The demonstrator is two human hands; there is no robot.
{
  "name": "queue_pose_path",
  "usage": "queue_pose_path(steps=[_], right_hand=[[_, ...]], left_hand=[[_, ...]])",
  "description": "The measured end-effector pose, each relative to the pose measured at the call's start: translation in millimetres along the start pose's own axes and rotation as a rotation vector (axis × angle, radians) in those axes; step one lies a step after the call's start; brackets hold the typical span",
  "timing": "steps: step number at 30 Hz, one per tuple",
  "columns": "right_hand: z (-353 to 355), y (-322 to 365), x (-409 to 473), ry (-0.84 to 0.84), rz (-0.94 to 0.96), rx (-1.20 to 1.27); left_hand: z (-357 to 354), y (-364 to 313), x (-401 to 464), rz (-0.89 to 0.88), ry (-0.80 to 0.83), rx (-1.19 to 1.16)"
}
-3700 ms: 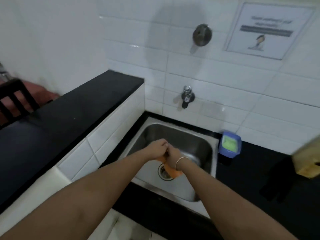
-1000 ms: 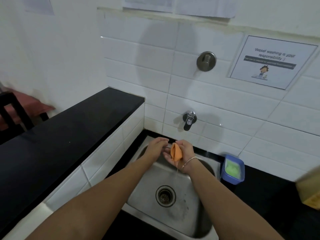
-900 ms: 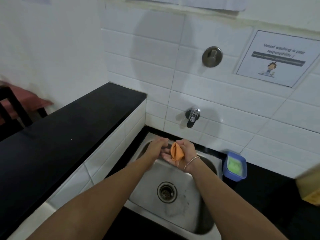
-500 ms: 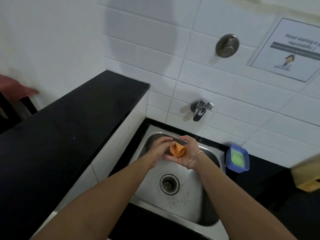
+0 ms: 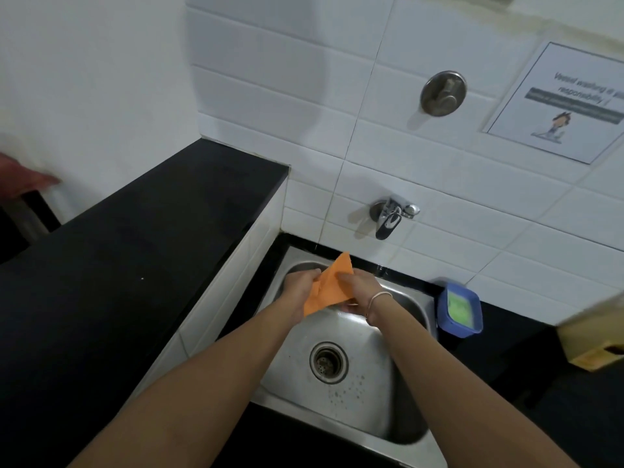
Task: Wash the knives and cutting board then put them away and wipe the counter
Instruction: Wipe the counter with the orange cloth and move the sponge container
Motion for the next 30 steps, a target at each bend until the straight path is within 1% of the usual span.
queue_pose_path(steps=[1,4,7,8,10,12,15,18,20,22,24,26,28,29,30], right_hand=[[3.3,3.4,0.9,-0.033,0.036,0.012],[12.0,9.5,4.3,-0.106,0.086,0.017],[18.2,11.9,14.4,-0.164,0.053,0.013],[18.8,12.6,19.7,-0.177,0.027,0.001],[12.6,16.9,32.5,-0.157,-0.019,-0.061],[3.6,23.5,47.8,-0.125,0.003,-0.161],[-2.1,43.9,71.1,-0.157,0.147,-0.304],[-12.0,77.6,84.8,-0.231,0.384,-0.439],[-33.1,94.6,94.4,-0.224,0.559,-0.528],[-66.9,97.7,105.6,-0.153,0.709,-0.628],[-107.8,77.9,123.6,-0.008,0.765,-0.764],[-151.6,43.5,140.1,0.218,0.740,-0.957],[-183.7,4.5,141.6,0.468,0.637,-1.116],[-191.2,-9.4,138.1,0.559,0.587,-1.188],[-195.3,-18.9,137.9,0.612,0.561,-1.251]], left_hand=[[1.1,2.8,2.7,0.034,0.016,-0.028],[1.1,14.8,8.4,0.153,0.131,-0.201],[5.0,13.7,8.2,0.176,0.193,-0.328],[9.3,15.0,8.3,0.193,0.174,-0.323],[26.0,19.6,13.0,0.213,0.070,-0.266],[42.8,24.9,20.1,0.213,-0.009,-0.175],[52.8,34.5,30.8,0.258,-0.048,-0.086],[52.2,34.2,38.8,0.300,-0.006,-0.001],[58.3,27.5,45.1,0.284,-0.002,0.040],[70.5,22.0,48.9,0.252,-0.008,0.052],[83.5,18.8,49.5,0.245,-0.014,0.104],[94.5,18.9,50.7,0.260,-0.041,0.216],[100.4,22.6,47.3,0.286,-0.082,0.341],[99.6,26.8,47.2,0.292,-0.080,0.384],[95.9,31.7,46.3,0.295,-0.064,0.415]])
Point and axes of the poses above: each hand's wrist, its own x-axis towards the middle knuckle, its own z-axis out of the back of the hand, y = z × x, the point moved 9 cm from there along x, towards the middle knuckle, and after that the axes turned 15 degrees about z, right-handed, at the moved point
